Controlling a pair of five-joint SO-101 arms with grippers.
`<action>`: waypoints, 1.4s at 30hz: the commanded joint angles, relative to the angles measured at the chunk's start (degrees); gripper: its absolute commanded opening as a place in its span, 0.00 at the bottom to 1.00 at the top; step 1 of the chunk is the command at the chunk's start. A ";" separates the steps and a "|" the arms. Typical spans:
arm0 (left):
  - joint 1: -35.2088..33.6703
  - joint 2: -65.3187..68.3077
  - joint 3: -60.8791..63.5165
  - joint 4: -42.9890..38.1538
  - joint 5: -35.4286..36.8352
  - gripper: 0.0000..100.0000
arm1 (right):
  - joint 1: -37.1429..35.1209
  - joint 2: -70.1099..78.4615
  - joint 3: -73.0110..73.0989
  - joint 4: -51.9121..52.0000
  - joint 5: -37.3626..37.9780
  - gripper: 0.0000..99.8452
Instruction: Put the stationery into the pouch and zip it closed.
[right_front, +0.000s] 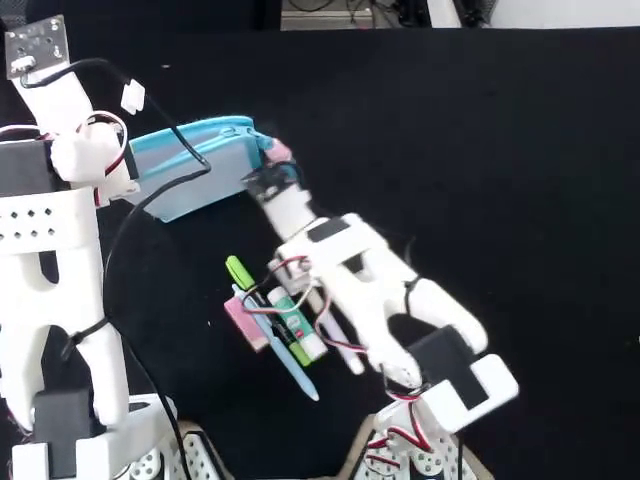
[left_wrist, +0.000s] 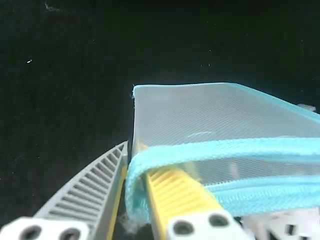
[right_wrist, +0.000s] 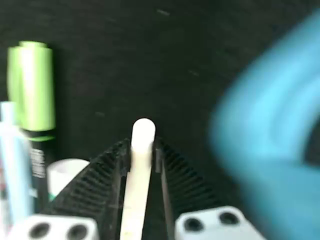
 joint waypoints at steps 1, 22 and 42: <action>-0.31 0.53 1.80 0.00 -0.18 0.03 | 7.74 -9.63 -0.84 4.92 0.00 0.01; 1.71 0.53 1.80 0.00 -0.09 0.03 | 24.53 18.42 -34.51 30.42 2.64 0.19; 1.71 0.53 1.80 0.00 -0.09 0.03 | 20.66 28.26 -41.98 32.97 2.81 0.15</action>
